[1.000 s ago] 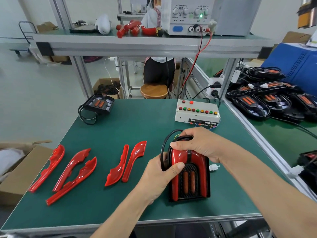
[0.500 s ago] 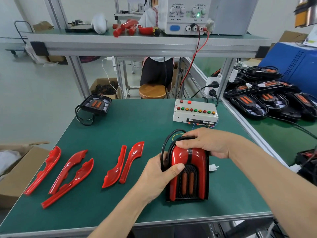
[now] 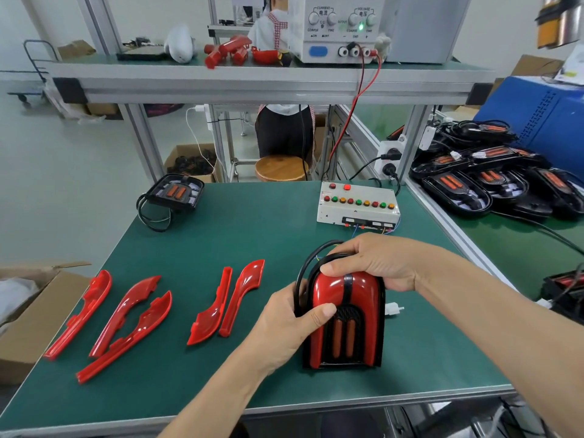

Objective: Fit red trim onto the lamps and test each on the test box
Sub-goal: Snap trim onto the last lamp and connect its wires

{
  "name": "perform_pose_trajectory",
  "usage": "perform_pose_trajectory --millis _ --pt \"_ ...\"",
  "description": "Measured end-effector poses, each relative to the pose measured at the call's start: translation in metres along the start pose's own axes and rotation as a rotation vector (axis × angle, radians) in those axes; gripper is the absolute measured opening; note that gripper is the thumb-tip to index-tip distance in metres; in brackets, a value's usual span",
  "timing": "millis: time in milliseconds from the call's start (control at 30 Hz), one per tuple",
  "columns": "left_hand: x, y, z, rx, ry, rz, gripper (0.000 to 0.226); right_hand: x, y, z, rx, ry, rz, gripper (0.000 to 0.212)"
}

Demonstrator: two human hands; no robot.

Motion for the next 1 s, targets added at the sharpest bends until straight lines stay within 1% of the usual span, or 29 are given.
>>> perform_pose_trajectory --millis 267,400,500,733,867,1000 --pt "0.003 0.0 -0.004 0.034 -0.003 0.025 0.038 -0.001 -0.001 0.0 0.058 0.008 0.042 0.039" --pt "0.003 0.0 -0.008 0.043 0.039 0.038 0.042 -0.001 -0.002 -0.003 0.114 0.072 0.095 0.026" --pt "0.003 0.002 -0.01 0.056 0.088 0.057 0.045 -0.001 -0.003 -0.004 0.139 0.102 0.135 0.027" --pt "0.002 0.001 -0.011 0.049 0.147 0.085 0.046 -0.005 -0.003 -0.005 0.158 0.1 0.139 0.021" --pt "0.002 -0.001 -0.012 0.047 0.138 0.096 0.049 -0.005 -0.003 -0.007 0.175 0.102 0.156 0.022" --pt "0.002 -0.003 -0.013 0.038 0.134 0.098 0.047 -0.005 -0.004 -0.008 0.188 0.096 0.148 0.013"
Point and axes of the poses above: each hand's wrist, its own y-axis away from the middle knuckle, its own x-axis out of the back of the hand, z = x × y, the point moved 7 cm from there along -y, towards the middle knuckle, and after that the axes turned 1 degree about z, right-handed, at the moved point
